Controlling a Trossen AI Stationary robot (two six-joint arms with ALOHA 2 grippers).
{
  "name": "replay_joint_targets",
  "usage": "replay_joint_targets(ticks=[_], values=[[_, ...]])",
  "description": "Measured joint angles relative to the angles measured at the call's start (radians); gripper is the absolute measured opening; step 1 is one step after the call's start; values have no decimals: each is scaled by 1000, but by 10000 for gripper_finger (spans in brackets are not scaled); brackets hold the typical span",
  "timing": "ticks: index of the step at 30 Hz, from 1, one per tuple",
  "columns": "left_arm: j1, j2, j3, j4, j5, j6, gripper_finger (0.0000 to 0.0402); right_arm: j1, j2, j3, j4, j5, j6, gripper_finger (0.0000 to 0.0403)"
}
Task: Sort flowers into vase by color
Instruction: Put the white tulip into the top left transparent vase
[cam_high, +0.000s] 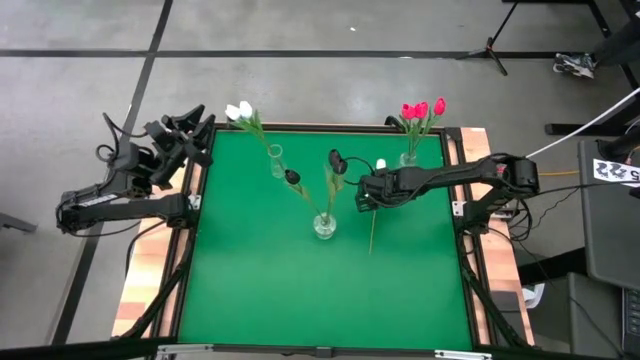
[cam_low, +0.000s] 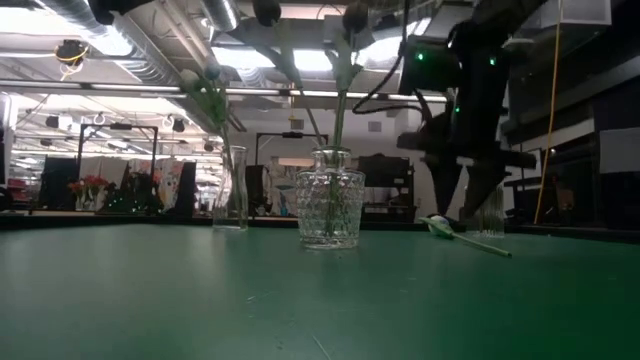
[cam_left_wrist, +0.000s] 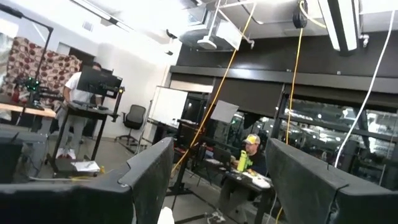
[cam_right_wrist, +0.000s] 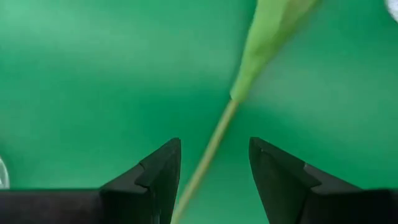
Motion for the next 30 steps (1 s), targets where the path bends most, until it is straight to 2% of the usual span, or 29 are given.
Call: replay_joint_targets(ticks=[7, 10, 17, 21, 25, 30], values=[[0, 0, 0, -59, 0, -41, 253, -53, 0, -73, 81, 48, -2, 191], [0, 1, 0, -66, 0, -69, 253, -70, 0, -87, 92, 45, -14, 191], [0, 1, 0, -66, 0, -70, 253, -68, 17, -137, 238, 37, -15, 191], [0, 1, 0, -66, 0, -70, 253, -68, 45, -138, 247, 35, -14, 185], [0, 1, 0, -65, 0, -70, 253, -68, 63, -137, 237, 34, -17, 135], [0, 1, 0, -66, 0, -72, 253, -68, 66, -138, 227, 30, -46, 27]])
